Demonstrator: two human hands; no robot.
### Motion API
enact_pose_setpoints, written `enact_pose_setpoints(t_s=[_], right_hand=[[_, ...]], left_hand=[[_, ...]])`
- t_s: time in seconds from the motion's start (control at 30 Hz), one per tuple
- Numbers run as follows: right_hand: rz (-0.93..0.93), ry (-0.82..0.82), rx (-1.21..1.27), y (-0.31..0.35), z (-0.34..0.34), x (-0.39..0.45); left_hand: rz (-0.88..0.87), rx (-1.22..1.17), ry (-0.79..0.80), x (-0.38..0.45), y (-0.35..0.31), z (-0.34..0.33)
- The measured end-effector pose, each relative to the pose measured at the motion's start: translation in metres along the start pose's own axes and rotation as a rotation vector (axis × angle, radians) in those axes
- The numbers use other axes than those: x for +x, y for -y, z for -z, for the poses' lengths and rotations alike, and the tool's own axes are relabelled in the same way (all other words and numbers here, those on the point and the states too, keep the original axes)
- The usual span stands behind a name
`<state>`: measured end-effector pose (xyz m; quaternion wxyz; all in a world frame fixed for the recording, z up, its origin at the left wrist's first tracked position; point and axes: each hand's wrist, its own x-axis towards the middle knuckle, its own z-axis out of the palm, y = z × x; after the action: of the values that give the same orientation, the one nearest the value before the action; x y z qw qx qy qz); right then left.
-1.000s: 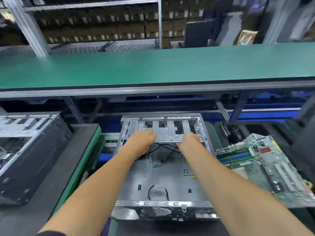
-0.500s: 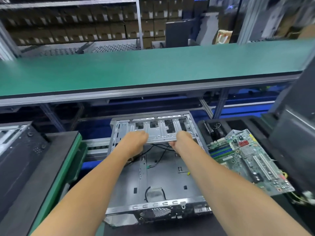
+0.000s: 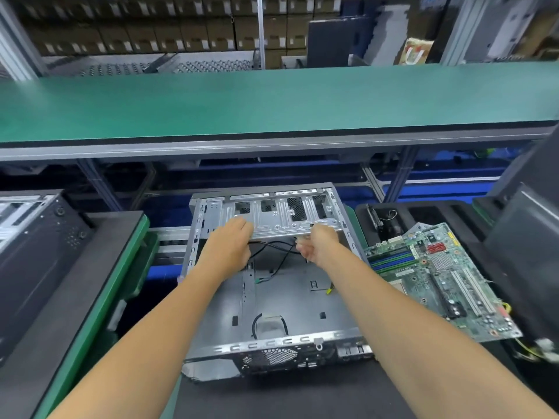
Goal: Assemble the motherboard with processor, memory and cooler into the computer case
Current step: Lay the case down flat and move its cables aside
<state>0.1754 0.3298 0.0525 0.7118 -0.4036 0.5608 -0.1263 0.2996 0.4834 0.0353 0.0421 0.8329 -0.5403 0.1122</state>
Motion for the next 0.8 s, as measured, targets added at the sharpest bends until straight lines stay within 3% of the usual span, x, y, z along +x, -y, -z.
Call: enact_pose_setpoints(t_s=[0.1,0.23,0.3,0.47,0.67,0.8], right_hand=[[0.181,0.076,-0.397,-0.011,0.016,0.007],[0.539,0.208,-1.128,-0.031,0.031,0.016],[0.646,0.169,-1.354,-0.039,0.027,0.021],[0.767,-0.028,-1.593,-0.038,0.014,0.033],[0.615,0.194,-1.849,-0.052,0.005,0.057],[0.622,0.268,-1.824,-0.055,-0.001,0.062]], left_hand=[[-0.125,0.056,-0.087,-0.020,-0.007,-0.001],[-0.082,-0.104,0.120,-0.033,-0.017,-0.013],[-0.060,-0.112,0.146,-0.036,-0.017,-0.023],[0.037,-0.141,0.167,-0.036,-0.012,-0.031],[-0.023,-0.134,0.222,-0.037,-0.015,-0.038],[-0.021,-0.142,0.166,-0.037,-0.020,-0.032]])
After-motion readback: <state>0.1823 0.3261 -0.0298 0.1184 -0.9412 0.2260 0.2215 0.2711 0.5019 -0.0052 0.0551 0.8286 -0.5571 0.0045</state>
